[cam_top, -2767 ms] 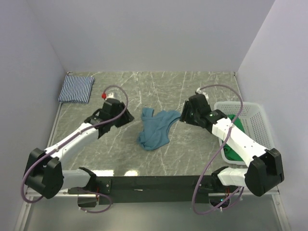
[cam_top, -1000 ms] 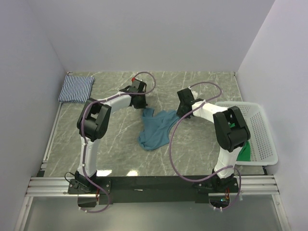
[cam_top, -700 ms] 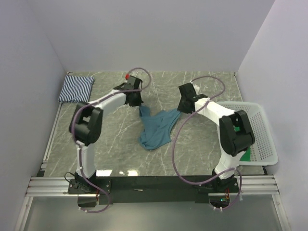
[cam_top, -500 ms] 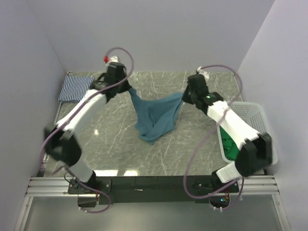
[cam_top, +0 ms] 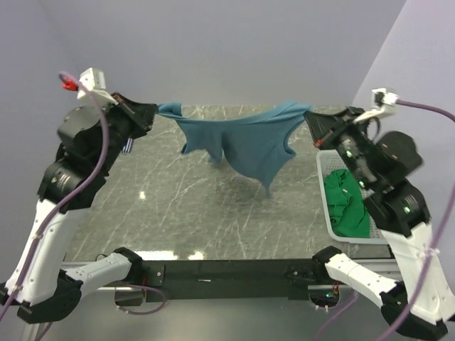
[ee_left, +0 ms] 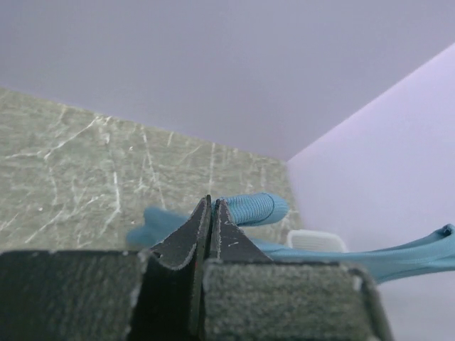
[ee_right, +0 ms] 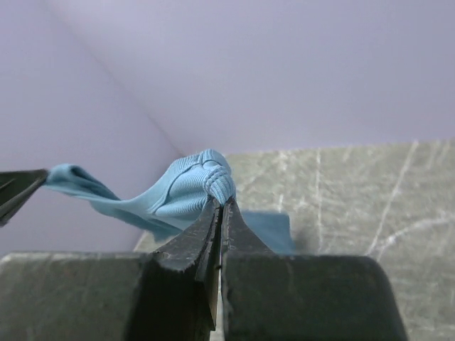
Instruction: Fold and stack the tank tops
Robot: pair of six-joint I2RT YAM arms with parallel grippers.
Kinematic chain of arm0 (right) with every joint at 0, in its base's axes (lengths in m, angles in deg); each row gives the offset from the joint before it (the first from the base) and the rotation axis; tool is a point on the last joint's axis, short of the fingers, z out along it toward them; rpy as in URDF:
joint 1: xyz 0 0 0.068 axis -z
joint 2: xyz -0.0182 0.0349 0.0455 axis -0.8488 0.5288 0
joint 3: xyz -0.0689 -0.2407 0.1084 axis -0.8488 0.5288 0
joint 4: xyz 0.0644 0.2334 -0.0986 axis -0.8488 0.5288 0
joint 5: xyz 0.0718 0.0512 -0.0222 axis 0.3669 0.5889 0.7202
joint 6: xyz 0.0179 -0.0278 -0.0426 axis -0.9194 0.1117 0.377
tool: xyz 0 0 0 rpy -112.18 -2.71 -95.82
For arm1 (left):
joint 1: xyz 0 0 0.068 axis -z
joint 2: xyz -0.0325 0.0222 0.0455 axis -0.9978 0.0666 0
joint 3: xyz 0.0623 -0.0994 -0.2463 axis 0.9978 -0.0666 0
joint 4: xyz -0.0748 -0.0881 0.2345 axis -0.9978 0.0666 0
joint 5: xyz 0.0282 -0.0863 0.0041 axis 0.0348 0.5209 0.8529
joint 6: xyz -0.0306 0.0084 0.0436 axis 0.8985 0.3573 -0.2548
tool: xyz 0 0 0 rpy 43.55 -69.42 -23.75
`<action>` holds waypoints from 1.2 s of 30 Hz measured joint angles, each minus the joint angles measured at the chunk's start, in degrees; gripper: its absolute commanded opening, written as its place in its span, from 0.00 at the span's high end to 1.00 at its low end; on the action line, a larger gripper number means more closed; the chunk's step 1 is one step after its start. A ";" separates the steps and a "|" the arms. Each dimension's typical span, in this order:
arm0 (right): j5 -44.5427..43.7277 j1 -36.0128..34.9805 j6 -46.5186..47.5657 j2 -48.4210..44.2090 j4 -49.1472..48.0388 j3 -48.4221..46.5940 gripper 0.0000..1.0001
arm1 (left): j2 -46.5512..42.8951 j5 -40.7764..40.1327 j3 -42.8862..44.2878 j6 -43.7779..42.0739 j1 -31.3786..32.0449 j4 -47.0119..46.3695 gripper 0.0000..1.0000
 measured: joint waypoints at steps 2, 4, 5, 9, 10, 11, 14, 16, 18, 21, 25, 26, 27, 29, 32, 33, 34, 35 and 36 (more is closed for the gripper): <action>1.90 -0.07 0.74 -1.84 0.94 -1.22 1.00 | -1.51 0.70 1.31 -0.04 0.42 1.27 0.99; 3.52 -0.15 1.38 -3.78 1.51 -2.16 1.00 | -2.82 1.18 2.51 -0.20 0.44 1.75 0.99; 4.28 -0.17 1.60 -4.48 1.60 -2.58 1.00 | -3.56 1.38 3.21 -0.37 0.44 2.01 0.99; 5.09 -0.26 2.45 -4.81 1.90 -4.00 1.00 | -4.28 1.38 6.01 -1.07 0.46 1.95 0.99; 5.07 -0.26 2.56 -4.52 1.90 -4.02 1.00 | -3.98 1.22 6.27 -1.11 0.44 1.70 0.99; 5.03 -0.26 2.71 -4.04 1.70 -3.78 1.00 | -3.52 1.07 6.27 -1.20 0.42 1.22 0.99; 4.52 -0.28 3.41 -1.38 -0.81 -0.90 1.00 | 0.13 1.68 4.57 -1.25 -0.70 -1.33 0.99; 3.89 -0.17 4.17 2.56 -3.23 1.95 1.00 | 3.78 3.72 1.03 -0.90 -3.34 -4.55 0.96; 4.17 0.52 4.83 8.76 -5.84 3.69 0.99 | 9.14 5.99 -3.15 -0.11 -6.95 -8.04 0.94; 6.12 4.26 4.61 23.50 -10.54 3.23 0.61 | 21.46 8.39 -5.40 0.68 -11.30 -11.72 0.79; 7.41 8.90 3.85 47.39 -9.73 -5.33 0.50 | 41.59 10.12 -0.66 0.48 -14.60 -13.35 0.57; 7.17 9.57 3.63 53.22 -8.24 -8.85 0.47 | 46.03 10.25 1.46 0.46 -15.17 -13.16 0.52; 6.40 10.12 3.45 57.59 -6.49 -11.56 0.45 | 49.20 10.12 2.89 0.37 -15.63 -12.87 0.50; 4.48 10.43 3.10 61.46 -3.50 -13.09 0.44 | 51.23 9.25 3.28 0.55 -16.26 -11.15 0.46; 3.19 9.68 1.36 59.01 -0.07 -9.31 0.44 | 47.30 7.04 1.27 2.10 -16.46 -9.94 0.46; 3.06 9.25 0.63 56.15 -0.09 -6.40 0.44 | 44.09 6.34 -0.81 3.15 -16.39 -9.66 0.46; 2.91 8.66 -0.33 52.26 -0.66 -2.19 0.44 | 40.09 6.01 -3.63 3.98 -16.33 -9.90 0.47; 2.58 7.85 -1.16 47.63 -0.74 2.47 0.45 | 35.91 5.77 -7.15 5.01 -16.31 -10.97 0.51; 2.47 6.95 -2.10 43.30 -0.63 6.60 0.46 | 31.23 5.57 -10.91 6.29 -16.31 -10.75 0.53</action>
